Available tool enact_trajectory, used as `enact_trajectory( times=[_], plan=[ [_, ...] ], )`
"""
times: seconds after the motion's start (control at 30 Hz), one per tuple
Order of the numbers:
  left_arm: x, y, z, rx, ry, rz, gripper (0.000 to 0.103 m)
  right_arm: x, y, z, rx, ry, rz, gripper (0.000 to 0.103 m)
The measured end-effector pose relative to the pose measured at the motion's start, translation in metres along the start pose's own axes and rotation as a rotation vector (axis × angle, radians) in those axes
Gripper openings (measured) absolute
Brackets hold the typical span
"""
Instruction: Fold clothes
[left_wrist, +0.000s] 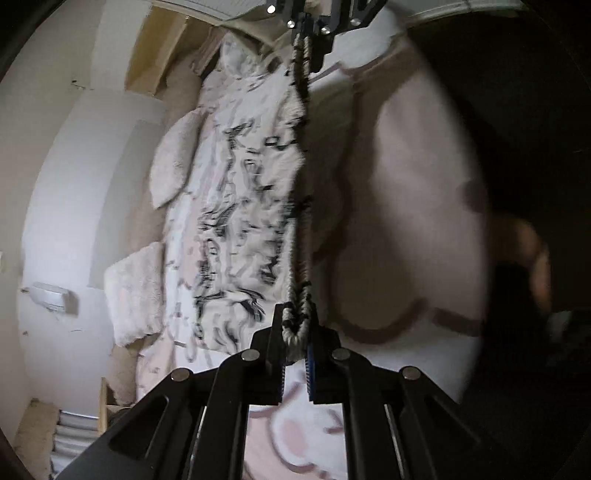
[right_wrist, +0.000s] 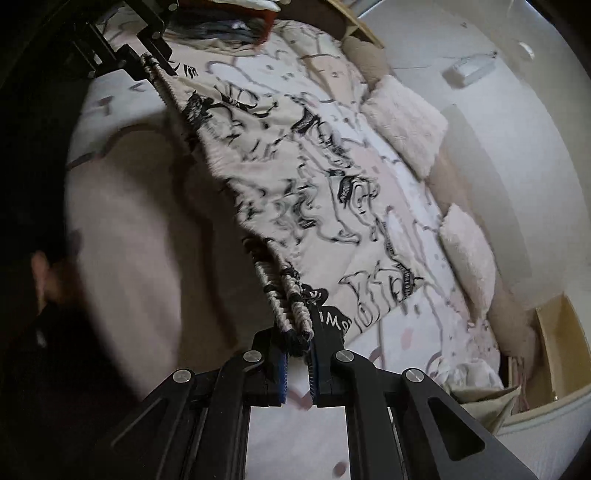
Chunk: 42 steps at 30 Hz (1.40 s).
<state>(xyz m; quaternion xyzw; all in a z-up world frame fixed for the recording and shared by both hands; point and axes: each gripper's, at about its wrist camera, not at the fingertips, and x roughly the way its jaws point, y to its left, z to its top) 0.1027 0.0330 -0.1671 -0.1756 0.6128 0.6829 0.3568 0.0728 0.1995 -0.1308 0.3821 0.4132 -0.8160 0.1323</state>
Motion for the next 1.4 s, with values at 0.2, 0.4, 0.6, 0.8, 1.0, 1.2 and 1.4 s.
enact_trajectory(
  times=[0.2, 0.4, 0.6, 0.8, 1.0, 1.2, 1.4],
  plan=[
    [0.017, -0.036, -0.002, 0.023, 0.035, -0.124, 0.013, 0.014, 0.025, -0.02, -0.02, 0.111, 0.1, 0.009],
    [0.019, 0.0, -0.001, -0.193, -0.002, -0.259, 0.078, 0.025, 0.031, -0.023, 0.04, 0.142, 0.107, 0.009],
    [0.041, 0.109, -0.026, -0.662, 0.031, -0.296, 0.079, 0.023, 0.003, -0.03, 0.257, 0.165, 0.204, 0.068],
    [0.123, 0.205, -0.089, -1.19, 0.14, -0.254, 0.079, 0.002, -0.015, -0.038, 0.48, 0.122, 0.439, 0.07],
    [0.207, 0.219, -0.144, -1.647, 0.252, -0.385, 0.061, -0.022, -0.055, -0.041, 0.777, -0.027, 0.453, 0.07],
    [0.227, 0.225, -0.16, -1.807, 0.223, -0.407, 0.017, -0.019, -0.088, -0.041, 0.928, -0.141, 0.415, 0.07],
    [0.182, 0.235, -0.088, -1.344, 0.199, -0.036, 0.007, 0.01, -0.105, -0.042, 1.024, -0.133, 0.347, 0.07]
  ],
)
